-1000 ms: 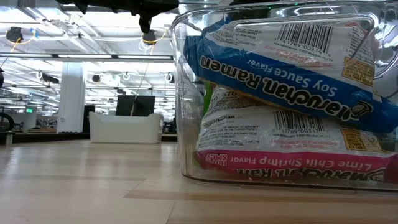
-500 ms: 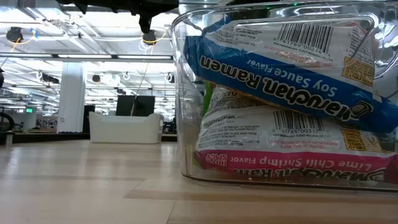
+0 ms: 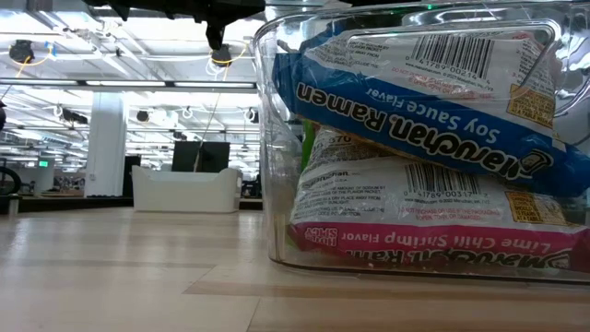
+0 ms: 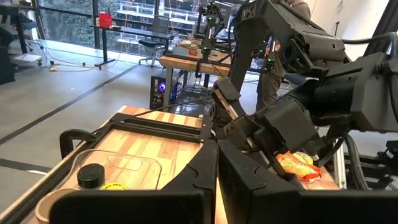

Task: Pick & Place Food Item
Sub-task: Put the bottom black spoon into the white bin

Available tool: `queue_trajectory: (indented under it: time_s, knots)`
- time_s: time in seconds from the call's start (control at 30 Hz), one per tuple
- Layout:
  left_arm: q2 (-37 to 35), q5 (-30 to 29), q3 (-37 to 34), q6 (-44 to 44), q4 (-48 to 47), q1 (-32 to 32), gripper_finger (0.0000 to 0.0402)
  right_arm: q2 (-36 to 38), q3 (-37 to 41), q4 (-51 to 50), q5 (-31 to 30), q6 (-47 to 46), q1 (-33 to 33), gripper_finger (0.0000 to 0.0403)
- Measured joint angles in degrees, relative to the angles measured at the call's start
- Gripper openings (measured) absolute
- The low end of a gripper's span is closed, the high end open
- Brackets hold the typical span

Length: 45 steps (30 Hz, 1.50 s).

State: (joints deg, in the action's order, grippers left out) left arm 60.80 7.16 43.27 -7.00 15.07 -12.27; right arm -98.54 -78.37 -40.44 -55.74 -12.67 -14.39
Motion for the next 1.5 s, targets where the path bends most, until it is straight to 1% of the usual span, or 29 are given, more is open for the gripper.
queue_trajectory:
  time_s: [0.1, 0.17, 0.37, 0.43, 0.57, 0.8, 1.0, 1.13, 1.27, 1.5]
  knots:
    - [0.0, 0.0, 0.0, -1.8, -0.1, 0.0, 0.0008, 0.0, 0.0, 0.0, 0.0, 0.0, -0.2, 0.0008]
    - [0.0, 0.0, 0.0, -3.5, -1.9, 0.0, 0.0008, 0.0, 0.0, 0.0, 0.1, 0.0, -0.5, 0.0008]
    - [0.0, 0.0, 0.0, -8.8, -14.5, 0.0, 0.0008, 0.0, 0.0, 0.1, 0.2, -0.8, -1.4, 0.0008]
    - [0.4, 0.0, 0.0, -11.4, -16.7, 0.0, 0.0008, 0.0, 0.0, 0.0, 0.2, -0.9, -1.6, 0.0008]
    - [0.5, 0.2, 0.0, -15.9, -17.2, 0.4, 0.0008, 0.0, 0.0, -0.1, 0.2, -0.9, -1.8, 0.0008]
    - [2.2, 0.0, -0.1, -17.5, -17.5, 1.0, 0.0008, 0.0, 0.0, -1.3, 0.2, -0.9, -2.1, 0.0008]
    - [5.9, -0.1, -5.4, -19.1, -6.8, 1.6, 0.0008, 0.0, 0.0, -1.8, 0.3, -0.9, -2.1, 0.0008]
    - [6.2, -0.1, -7.0, -20.4, -1.4, 0.4, 0.0008, 0.0, 0.0, -2.6, 0.4, -1.1, -2.1, 0.0008]
    - [6.0, -0.1, -7.3, -22.3, 0.7, -0.6, 0.0008, 0.0, 0.0, -2.6, 1.3, -1.1, -2.1, 0.0008]
    - [5.9, 0.0, -7.3, -22.4, 3.1, 0.1, 0.0008, 0.0, 0.0, -2.6, 1.9, -1.0, -2.1, 0.0008]
